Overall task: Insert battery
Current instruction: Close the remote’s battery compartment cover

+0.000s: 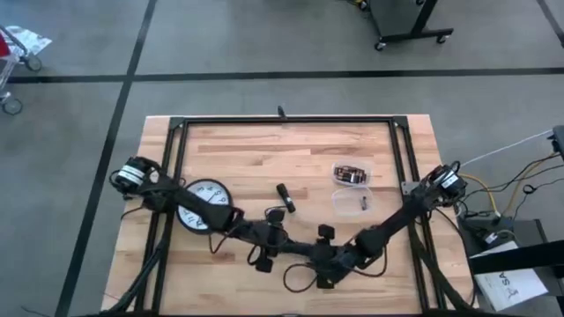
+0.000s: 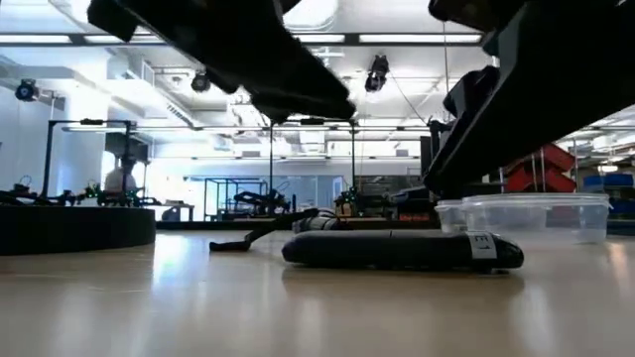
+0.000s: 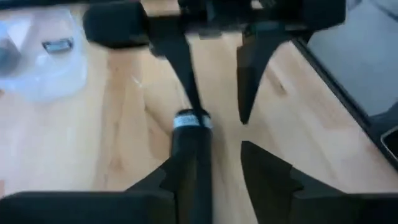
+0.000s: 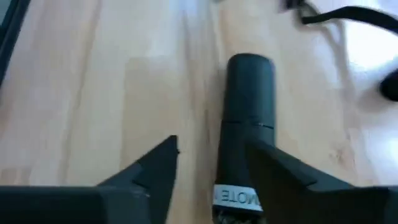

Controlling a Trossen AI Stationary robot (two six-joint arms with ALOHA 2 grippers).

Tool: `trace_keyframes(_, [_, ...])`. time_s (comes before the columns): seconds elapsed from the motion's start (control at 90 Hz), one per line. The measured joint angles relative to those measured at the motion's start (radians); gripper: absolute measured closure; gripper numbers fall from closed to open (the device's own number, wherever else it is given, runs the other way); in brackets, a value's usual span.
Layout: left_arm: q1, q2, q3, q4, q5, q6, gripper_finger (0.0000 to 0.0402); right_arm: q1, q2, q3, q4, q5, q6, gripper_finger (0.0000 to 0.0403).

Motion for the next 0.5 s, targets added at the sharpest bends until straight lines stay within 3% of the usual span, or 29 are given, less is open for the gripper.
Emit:
trace_keyframes(0.244, [-0.054, 0.006, -0.001, -0.091, 0.0, -0.1, 0.0253, -0.005, 0.026, -0.031, 0.006, 0.037, 0.083, 0.0152])
trace_keyframes(0.5, [-0.128, 0.006, -0.001, -0.093, -0.002, -0.152, 0.0268, -0.016, 0.131, -0.028, 0.05, 0.064, 0.089, 0.0131])
